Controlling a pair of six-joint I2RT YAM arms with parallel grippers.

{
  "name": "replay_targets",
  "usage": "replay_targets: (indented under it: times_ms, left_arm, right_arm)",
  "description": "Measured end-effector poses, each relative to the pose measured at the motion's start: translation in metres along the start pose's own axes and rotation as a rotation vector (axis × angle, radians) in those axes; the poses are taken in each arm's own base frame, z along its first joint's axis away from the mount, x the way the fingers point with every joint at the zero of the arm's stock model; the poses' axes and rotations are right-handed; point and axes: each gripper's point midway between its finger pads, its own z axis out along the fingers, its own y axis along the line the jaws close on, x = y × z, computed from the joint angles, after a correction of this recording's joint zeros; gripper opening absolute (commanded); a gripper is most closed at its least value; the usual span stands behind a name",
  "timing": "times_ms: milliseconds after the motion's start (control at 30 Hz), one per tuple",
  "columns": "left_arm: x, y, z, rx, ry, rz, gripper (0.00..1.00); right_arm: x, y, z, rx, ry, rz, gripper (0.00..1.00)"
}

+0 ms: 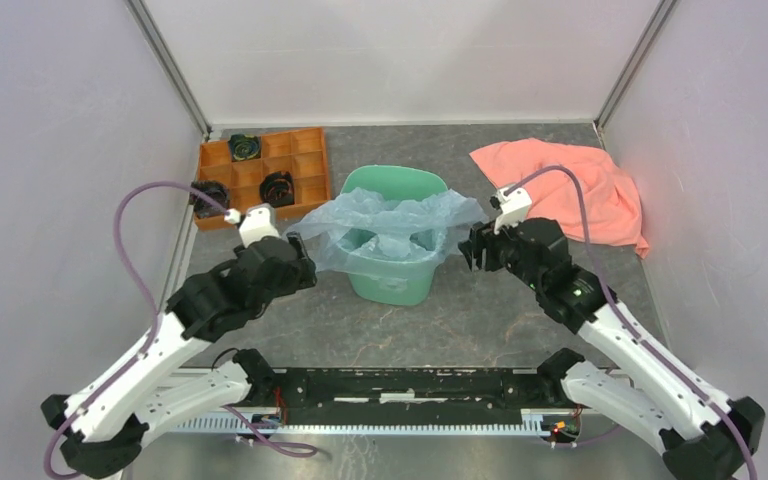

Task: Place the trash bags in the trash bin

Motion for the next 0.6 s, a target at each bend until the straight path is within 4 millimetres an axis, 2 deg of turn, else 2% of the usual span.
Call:
replay_targets:
  times_ms: [167, 233, 300, 367, 467, 533, 600]
  left_arm:
    - [-0.002, 0.025, -0.044, 0.073, 0.002, -0.013, 0.97]
    - [-0.012, 0.028, -0.066, 0.133, -0.02, -0.032, 1.0]
    - [-0.027, 0.025, -0.088, 0.202, -0.051, -0.035, 1.0]
    - [-0.038, 0.022, -0.097, 0.228, -0.072, -0.003, 1.0]
    - [-0.053, 0.017, -0.092, 0.184, -0.091, 0.107, 1.0]
    - [-0.059, 0.008, -0.076, 0.124, -0.079, 0.209, 1.0]
    - [-0.06, -0.002, -0.06, 0.095, -0.061, 0.284, 1.0]
  right_arm:
    - [0.017, -0.007, -0.042, 0.004, 0.055, -0.025, 0.97]
    - [0.019, -0.009, -0.062, 0.005, 0.063, -0.031, 0.98]
    - [0.007, -0.009, -0.079, -0.003, 0.024, -0.052, 0.98]
    - [-0.008, -0.007, -0.089, -0.019, -0.029, -0.08, 0.98]
    - [-0.037, -0.001, -0.093, -0.049, -0.117, -0.15, 0.96]
    - [-0.054, 0.004, -0.088, -0.071, -0.164, -0.222, 0.95]
    - [-0.061, 0.007, -0.079, -0.086, -0.178, -0.281, 0.94]
